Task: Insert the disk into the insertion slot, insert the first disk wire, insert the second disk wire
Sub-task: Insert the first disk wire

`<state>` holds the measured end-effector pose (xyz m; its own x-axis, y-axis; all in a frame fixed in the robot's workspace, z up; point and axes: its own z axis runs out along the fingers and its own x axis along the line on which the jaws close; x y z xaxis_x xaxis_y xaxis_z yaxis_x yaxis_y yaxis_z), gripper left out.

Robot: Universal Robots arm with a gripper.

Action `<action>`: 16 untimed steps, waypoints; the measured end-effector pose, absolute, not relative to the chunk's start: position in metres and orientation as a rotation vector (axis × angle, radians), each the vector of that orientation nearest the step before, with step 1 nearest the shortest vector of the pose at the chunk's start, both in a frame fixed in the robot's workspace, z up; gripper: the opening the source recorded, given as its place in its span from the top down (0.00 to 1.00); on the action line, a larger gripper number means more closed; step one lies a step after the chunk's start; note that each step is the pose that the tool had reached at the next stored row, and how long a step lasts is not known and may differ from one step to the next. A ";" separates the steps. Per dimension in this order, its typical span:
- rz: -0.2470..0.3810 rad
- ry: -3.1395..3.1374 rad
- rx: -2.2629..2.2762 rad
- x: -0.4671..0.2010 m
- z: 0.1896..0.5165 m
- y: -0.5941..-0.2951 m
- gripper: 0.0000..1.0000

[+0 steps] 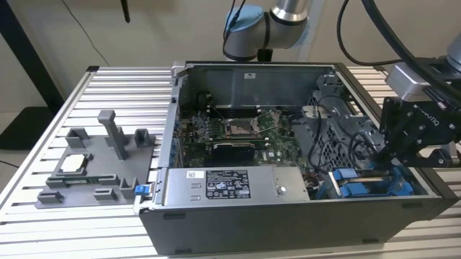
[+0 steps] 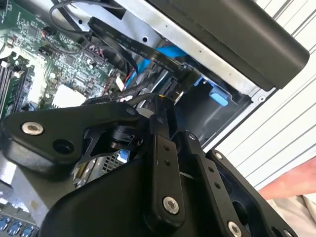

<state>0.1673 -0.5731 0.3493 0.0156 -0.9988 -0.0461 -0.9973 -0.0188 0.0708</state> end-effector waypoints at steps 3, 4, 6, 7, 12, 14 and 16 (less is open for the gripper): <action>-0.129 -2.187 2.226 0.169 0.349 -0.573 1.00; -0.129 -2.187 2.226 0.169 0.349 -0.573 1.00; -0.128 -2.188 2.226 0.169 0.348 -0.573 1.00; -0.125 -2.190 2.230 0.169 0.348 -0.573 1.00; -0.108 -2.201 2.241 0.165 0.345 -0.573 1.00; -0.106 -2.201 2.242 0.165 0.344 -0.573 1.00; -0.105 -2.202 2.243 0.165 0.343 -0.573 1.00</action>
<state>0.1646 -0.5730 0.3433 0.0172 -0.9986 -0.0504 -0.9988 -0.0195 0.0442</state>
